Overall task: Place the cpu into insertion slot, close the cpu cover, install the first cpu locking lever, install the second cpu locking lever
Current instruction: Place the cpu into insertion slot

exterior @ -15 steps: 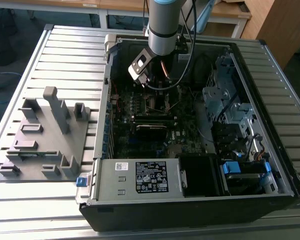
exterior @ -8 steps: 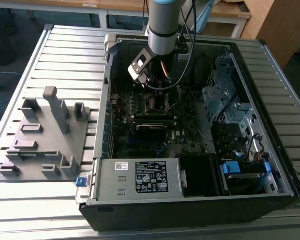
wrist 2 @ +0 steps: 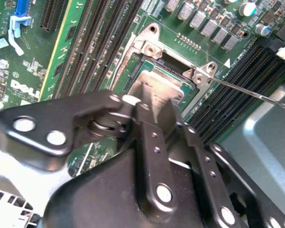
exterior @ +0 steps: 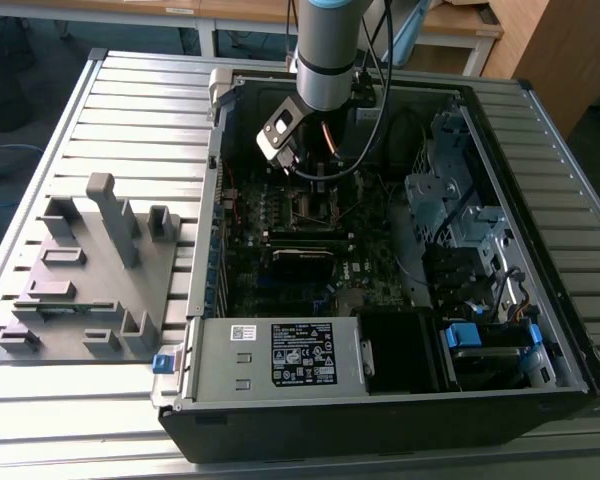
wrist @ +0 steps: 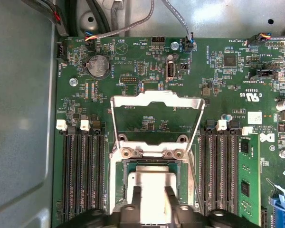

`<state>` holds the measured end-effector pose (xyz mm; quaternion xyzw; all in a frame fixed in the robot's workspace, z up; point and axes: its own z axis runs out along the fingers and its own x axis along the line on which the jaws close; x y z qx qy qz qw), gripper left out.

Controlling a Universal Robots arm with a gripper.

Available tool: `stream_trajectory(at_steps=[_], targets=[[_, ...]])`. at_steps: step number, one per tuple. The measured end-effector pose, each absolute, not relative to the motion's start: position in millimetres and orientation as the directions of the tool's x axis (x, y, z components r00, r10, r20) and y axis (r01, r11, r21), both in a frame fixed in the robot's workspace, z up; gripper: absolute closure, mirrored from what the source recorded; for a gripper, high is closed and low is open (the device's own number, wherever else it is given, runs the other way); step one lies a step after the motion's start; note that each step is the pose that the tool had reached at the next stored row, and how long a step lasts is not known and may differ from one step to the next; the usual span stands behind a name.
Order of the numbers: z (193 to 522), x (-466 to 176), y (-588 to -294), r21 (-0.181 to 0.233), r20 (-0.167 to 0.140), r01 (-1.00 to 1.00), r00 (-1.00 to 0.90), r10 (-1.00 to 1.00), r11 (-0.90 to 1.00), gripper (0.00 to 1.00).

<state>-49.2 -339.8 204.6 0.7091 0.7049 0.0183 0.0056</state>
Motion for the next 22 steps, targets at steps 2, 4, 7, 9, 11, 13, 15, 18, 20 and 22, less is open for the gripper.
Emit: stream_trajectory(at_steps=[2, 4, 7, 9, 11, 13, 15, 18, 20, 22], targets=[[204.6, -49.1, -339.8, 0.034, 0.018, 0.999, 0.006, 1.0, -0.006, 0.77], [204.6, -49.2, -339.8, 0.034, 0.018, 0.999, 0.006, 1.0, -0.006, 0.83], [204.6, -49.2, -339.8, 0.034, 0.017, 0.999, 0.006, 1.0, -0.006, 0.9], [204.6, -49.1, -339.8, 0.034, 0.017, 0.999, 0.006, 1.0, -0.006, 0.9], [204.6, -49.1, -339.8, 0.034, 0.001, 0.999, 0.006, 1.0, -0.006, 0.9], [204.7, -49.1, -339.8, 0.034, -0.013, 0.999, 0.006, 1.0, -0.005, 0.9], [205.2, -49.2, -339.8, 0.034, -0.013, 0.999, 0.006, 1.0, -0.005, 0.9], [206.8, -49.1, -339.8, 0.034, -0.013, 0.999, 0.006, 1.0, -0.005, 0.9], [208.1, -49.2, -339.8, 0.034, -0.013, 0.999, 0.006, 1.0, -0.005, 0.9], [209.6, -49.2, -339.8, 0.034, -0.013, 0.999, 0.006, 1.0, -0.005, 0.9]])
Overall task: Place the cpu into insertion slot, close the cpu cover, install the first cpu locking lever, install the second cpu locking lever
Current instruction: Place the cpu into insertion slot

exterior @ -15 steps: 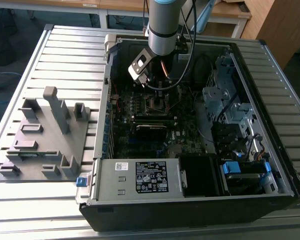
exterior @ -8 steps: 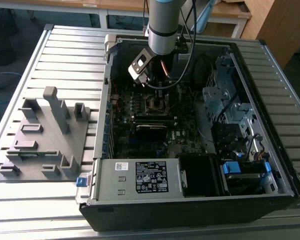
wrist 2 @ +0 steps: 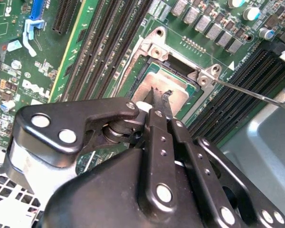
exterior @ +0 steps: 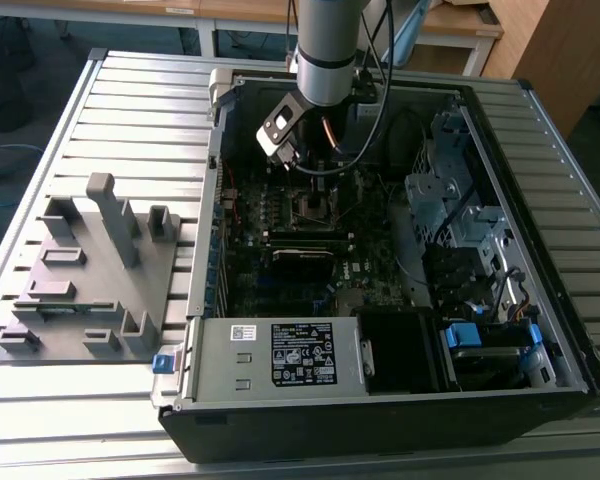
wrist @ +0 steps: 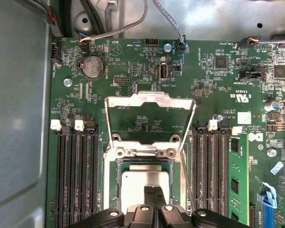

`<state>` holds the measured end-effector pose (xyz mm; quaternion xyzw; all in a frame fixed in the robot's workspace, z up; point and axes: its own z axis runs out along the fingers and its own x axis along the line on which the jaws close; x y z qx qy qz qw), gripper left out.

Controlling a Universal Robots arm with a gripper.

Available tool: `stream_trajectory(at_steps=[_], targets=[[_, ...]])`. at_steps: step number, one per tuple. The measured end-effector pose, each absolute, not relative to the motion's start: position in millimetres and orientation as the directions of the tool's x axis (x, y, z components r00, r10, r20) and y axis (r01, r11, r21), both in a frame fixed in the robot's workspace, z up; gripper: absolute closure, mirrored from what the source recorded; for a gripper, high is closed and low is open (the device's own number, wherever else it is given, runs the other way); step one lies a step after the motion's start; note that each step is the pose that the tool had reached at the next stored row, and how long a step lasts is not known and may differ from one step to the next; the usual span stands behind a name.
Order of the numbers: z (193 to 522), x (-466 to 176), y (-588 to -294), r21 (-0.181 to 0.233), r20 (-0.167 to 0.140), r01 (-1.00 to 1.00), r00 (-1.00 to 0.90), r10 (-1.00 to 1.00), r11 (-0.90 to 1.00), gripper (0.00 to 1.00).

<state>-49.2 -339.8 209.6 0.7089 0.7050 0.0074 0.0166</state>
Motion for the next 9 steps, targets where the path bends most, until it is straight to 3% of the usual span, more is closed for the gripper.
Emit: stream_trajectory(at_steps=[9], targets=[[212.0, -49.1, -339.3, 0.034, -0.013, 0.999, 0.006, 1.0, -0.005, 0.9]])
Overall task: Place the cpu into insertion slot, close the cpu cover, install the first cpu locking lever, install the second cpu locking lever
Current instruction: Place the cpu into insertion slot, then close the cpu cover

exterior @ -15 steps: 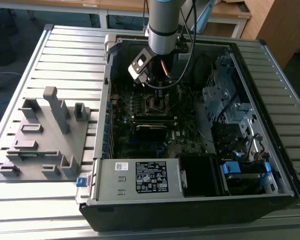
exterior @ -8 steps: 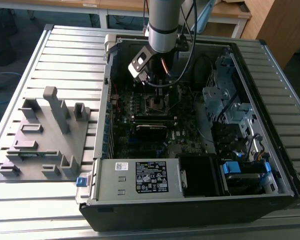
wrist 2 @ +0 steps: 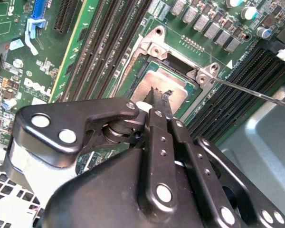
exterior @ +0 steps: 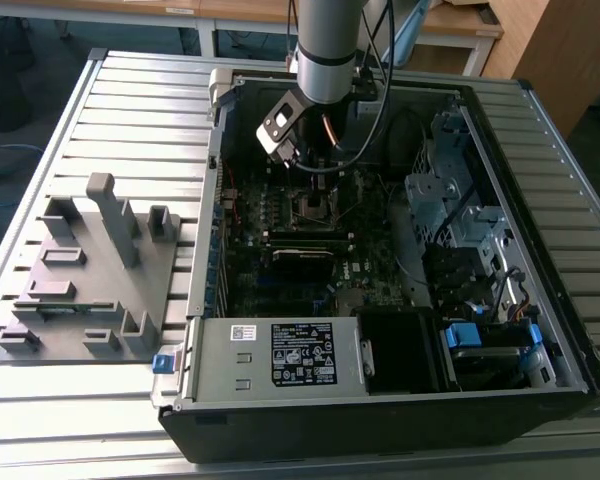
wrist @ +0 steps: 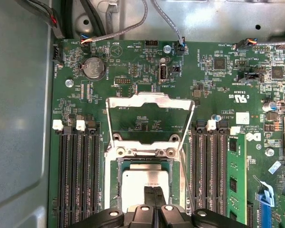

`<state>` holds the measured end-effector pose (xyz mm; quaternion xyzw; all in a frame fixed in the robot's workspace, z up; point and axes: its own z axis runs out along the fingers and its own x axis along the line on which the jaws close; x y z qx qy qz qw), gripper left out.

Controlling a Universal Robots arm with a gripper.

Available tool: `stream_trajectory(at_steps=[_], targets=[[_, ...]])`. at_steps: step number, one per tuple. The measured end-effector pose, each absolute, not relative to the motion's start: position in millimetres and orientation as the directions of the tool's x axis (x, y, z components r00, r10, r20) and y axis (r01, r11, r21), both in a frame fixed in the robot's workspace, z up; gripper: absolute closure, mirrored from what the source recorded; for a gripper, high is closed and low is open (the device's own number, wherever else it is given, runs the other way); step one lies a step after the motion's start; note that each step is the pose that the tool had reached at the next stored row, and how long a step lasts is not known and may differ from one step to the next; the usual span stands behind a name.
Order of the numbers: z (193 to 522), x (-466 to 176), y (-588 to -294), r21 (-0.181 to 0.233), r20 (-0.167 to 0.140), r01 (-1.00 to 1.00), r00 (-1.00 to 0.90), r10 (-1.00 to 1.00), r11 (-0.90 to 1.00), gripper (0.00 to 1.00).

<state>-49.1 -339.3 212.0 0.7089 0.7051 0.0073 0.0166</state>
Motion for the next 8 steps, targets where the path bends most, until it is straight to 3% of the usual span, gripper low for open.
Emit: stream_trajectory(at_steps=[8], targets=[[212.7, -49.1, -338.7, 0.034, -0.013, 0.999, 0.006, 1.0, -0.005, 0.9]])
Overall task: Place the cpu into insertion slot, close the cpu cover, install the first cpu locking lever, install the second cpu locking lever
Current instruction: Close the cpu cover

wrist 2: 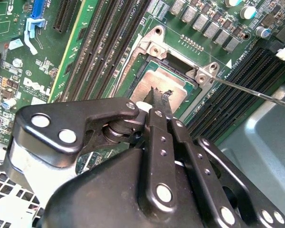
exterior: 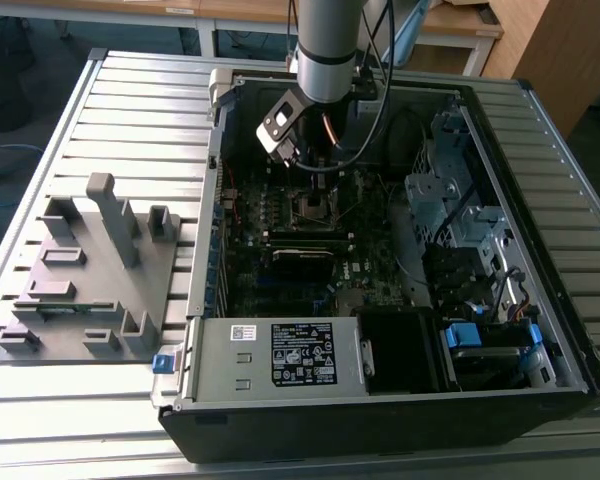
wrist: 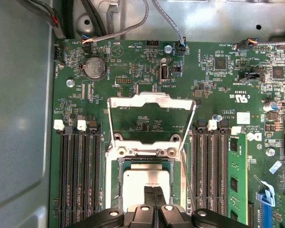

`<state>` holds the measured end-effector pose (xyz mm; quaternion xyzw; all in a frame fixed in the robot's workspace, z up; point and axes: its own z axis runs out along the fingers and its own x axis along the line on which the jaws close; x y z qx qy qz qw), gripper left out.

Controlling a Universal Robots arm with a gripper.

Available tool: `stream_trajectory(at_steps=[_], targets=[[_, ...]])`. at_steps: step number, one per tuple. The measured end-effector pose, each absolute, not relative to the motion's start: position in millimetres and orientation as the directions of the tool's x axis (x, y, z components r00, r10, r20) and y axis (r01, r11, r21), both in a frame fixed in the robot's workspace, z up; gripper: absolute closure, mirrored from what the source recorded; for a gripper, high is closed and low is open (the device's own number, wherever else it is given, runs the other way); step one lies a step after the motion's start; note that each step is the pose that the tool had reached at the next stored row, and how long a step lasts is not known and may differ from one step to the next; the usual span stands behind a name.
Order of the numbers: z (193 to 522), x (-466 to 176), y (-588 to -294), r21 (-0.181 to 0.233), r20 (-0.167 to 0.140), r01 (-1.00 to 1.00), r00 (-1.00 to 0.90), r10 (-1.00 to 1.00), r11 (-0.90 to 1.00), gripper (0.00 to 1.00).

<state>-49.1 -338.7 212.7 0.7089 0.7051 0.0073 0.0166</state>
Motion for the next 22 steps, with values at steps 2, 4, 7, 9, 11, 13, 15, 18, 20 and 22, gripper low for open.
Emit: stream_trajectory(at_steps=[2, 4, 7, 9, 11, 13, 15, 18, 20, 22], targets=[[213.6, -49.1, -338.7, 0.034, -0.013, 0.999, 0.006, 1.0, -0.005, 0.9], [214.7, -49.1, -338.7, 0.034, -0.013, 0.999, 0.006, 1.0, -0.005, 0.9], [216.1, -49.1, -338.7, 0.034, -0.013, 0.999, 0.006, 1.0, -0.005, 0.9], [216.2, -49.1, -338.7, 0.034, -0.013, 0.999, 0.006, 1.0, -0.005, 0.9], [216.9, -49.1, -338.7, 0.034, -0.013, 0.999, 0.006, 1.0, -0.005, 0.9], [217.0, -49.1, -338.7, 0.034, -0.013, 0.999, 0.006, 1.0, -0.005, 0.9], [217.9, -49.2, -338.8, 0.034, -0.013, 0.999, 0.006, 1.0, -0.005, 0.9], [218.9, -49.1, -338.7, 0.034, -0.013, 0.999, 0.006, 1.0, -0.005, 0.9], [220.2, -49.1, -338.7, 0.034, -0.012, 0.999, 0.006, 1.0, -0.005, 0.9], [220.7, -49.2, -338.7, 0.034, -0.012, 0.999, 0.006, 1.0, -0.005, 0.9]])
